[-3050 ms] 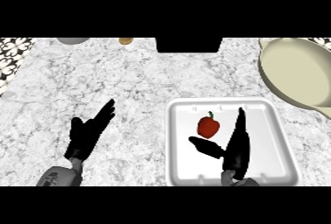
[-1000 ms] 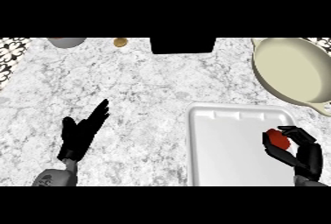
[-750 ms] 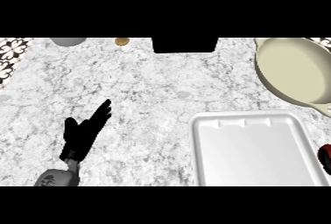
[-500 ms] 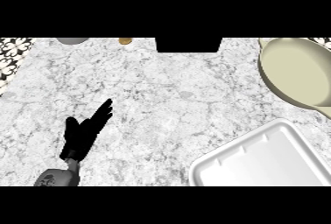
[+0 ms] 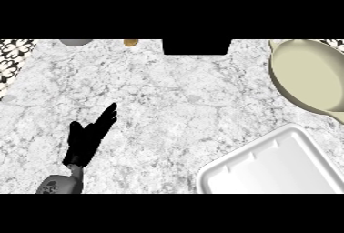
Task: Pick the bell pepper from the tray and place it in the pot
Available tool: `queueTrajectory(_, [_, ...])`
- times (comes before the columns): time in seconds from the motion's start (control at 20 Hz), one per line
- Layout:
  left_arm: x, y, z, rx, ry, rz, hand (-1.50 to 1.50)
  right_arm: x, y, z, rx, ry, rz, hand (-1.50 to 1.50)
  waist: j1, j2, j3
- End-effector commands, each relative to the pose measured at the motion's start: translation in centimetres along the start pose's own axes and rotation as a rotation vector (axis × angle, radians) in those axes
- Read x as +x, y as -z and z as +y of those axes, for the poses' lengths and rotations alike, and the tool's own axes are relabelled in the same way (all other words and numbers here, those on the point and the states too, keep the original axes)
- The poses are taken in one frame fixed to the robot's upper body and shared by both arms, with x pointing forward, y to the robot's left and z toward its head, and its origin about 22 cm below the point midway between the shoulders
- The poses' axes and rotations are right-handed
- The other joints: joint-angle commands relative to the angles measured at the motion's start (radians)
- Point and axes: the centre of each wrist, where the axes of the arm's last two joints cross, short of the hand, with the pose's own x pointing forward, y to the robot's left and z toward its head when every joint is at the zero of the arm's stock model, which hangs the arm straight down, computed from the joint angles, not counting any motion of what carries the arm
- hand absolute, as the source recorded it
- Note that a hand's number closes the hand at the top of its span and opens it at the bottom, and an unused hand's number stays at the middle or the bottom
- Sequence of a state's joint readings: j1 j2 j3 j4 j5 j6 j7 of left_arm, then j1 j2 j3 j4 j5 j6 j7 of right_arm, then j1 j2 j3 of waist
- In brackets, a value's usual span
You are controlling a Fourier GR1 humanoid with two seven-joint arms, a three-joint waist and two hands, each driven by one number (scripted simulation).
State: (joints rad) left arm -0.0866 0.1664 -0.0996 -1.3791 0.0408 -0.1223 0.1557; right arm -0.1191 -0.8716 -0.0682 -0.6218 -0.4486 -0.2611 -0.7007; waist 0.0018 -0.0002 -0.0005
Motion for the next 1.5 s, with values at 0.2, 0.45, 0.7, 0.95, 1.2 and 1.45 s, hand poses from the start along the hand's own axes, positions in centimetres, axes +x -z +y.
queueTrajectory(0.2, [-1.0,-2.1,0.3,-0.022,0.006,0.017,0.0,7.8,6.4,-0.1,-0.003,-0.146,0.003,1.5,0.01,-0.001,-0.001])
queueTrajectory(0.45, [-0.7,-0.7,1.4,-0.004,0.006,0.003,0.0,12.7,10.1,2.0,0.062,-0.2,0.014,1.5,0.018,0.002,0.0])
queueTrajectory(0.7, [-0.8,-0.6,-1.0,-0.042,-0.007,-0.004,0.0,15.8,12.9,3.5,0.129,-0.295,0.079,1.5,0.036,0.007,0.001])
queueTrajectory(0.95, [0.2,1.0,-1.2,-0.039,0.0,-0.021,0.0,16.4,14.1,6.1,0.196,-0.394,0.083,1.5,0.045,0.015,0.002])
queueTrajectory(1.2, [0.1,1.5,-1.8,-0.06,0.005,-0.011,0.0,17.0,14.9,6.3,0.2,-0.651,0.122,1.5,0.068,0.027,0.001])
queueTrajectory(1.45, [1.1,1.3,-0.7,-0.071,0.038,-0.027,0.0,16.8,14.2,10.6,0.252,-0.852,0.205,1.5,0.089,0.03,0.002])
